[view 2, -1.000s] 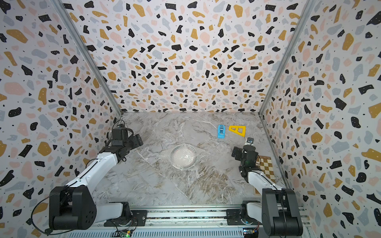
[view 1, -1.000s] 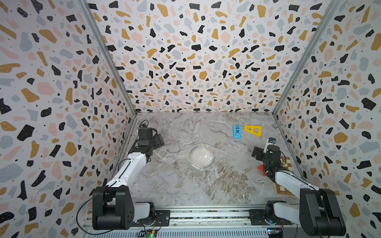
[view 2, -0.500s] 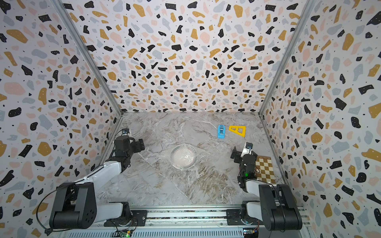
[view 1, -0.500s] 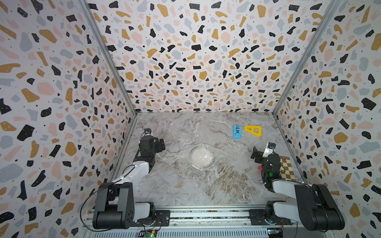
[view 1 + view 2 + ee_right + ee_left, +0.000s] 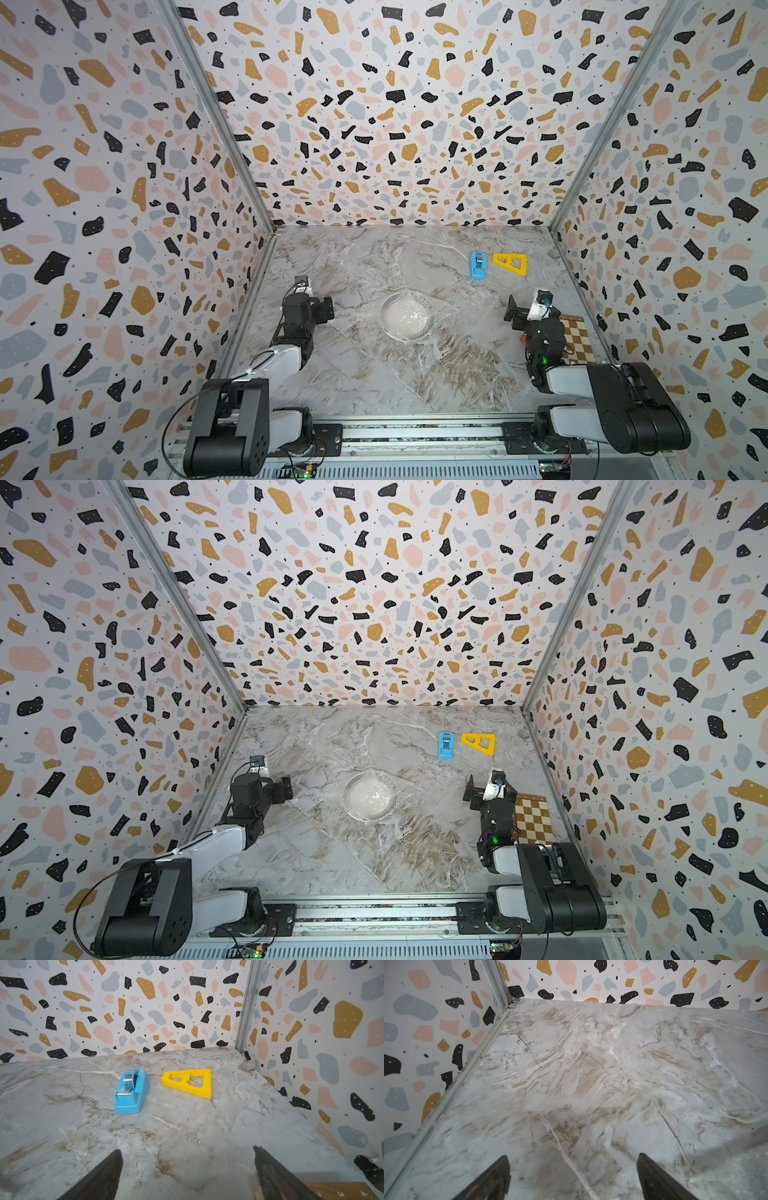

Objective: Wrap dinner plates in bubble wrap
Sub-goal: Reset both arms

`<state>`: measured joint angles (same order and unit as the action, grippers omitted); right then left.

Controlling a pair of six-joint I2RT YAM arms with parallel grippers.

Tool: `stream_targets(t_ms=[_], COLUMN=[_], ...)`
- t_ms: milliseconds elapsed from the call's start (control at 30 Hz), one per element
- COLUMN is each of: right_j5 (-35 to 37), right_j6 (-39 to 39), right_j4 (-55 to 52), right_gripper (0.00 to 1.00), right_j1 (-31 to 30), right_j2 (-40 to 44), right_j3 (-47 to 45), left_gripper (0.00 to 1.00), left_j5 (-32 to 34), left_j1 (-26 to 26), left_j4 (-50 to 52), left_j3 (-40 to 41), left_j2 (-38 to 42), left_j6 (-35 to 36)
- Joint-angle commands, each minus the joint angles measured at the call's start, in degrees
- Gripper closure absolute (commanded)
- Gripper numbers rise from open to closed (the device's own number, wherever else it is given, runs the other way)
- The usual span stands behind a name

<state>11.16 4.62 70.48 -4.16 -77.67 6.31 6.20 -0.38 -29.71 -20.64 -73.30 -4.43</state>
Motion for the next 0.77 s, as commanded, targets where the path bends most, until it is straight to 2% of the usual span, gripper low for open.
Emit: stream_targets(t_ms=[0,33,67,100,133,167,200,267,333,733], right_j5=[1.0,0.3,-0.2,0.7,1.7,1.6,1.3,1.7,1.7,0.8], right_j6=[-1.3,-1.7,-1.4,-1.1,-2.1,-2.0,-1.6,-2.1,-2.1,-3.0], right_j4=[12.3,12.4,2.8,-2.5,2.7,1.2,-1.8,0.8,0.4,-0.1], right_gripper=[0.0,0.0,0.0,0.01,0.0,0.0,0.0,0.0,0.01,0.0], right_j1=[-0.6,-0.3,-0.3,-0.7,-1.4,-1.4,-1.2,-1.5,-1.6,-1.9], right_j2=[-6.8,-8.0,-6.4,-6.5,-8.1,-7.6,-6.5,-6.8,-6.7,-6.7], right_j3=[-0.7,0.1,3.4,6.0,4.9,5.1,5.7,4.8,4.9,5.2], left_gripper=[0.06,0.05,0.04,0.01,0.01,0.01,0.01,0.01,0.01,0.01], left_j5=[-2.6,-1.9,-2.7,-2.7,-2.6,-2.3,-2.6,-2.6,-2.5,-2.2], left_j1=[0.3,0.2,0.2,0.2,0.1,0.2,0.1,0.1,0.0,-0.2], left_j4=[-18.5,-23.5,-19.5,-11.8,-14.4,-19.3,-19.1,-13.9,-16.5,-15.1], left_j3=[2.0,2.8,2.2,0.3,0.9,1.9,2.0,1.0,1.7,1.4], left_j2=[-8.8,-10.9,-8.9,-6.9,-7.9,-9.6,-9.2,-7.2,-7.9,-7.5], left_j6=[2.3,2.7,2.3,2.4,2.5,2.5,2.5,2.5,2.6,2.7])
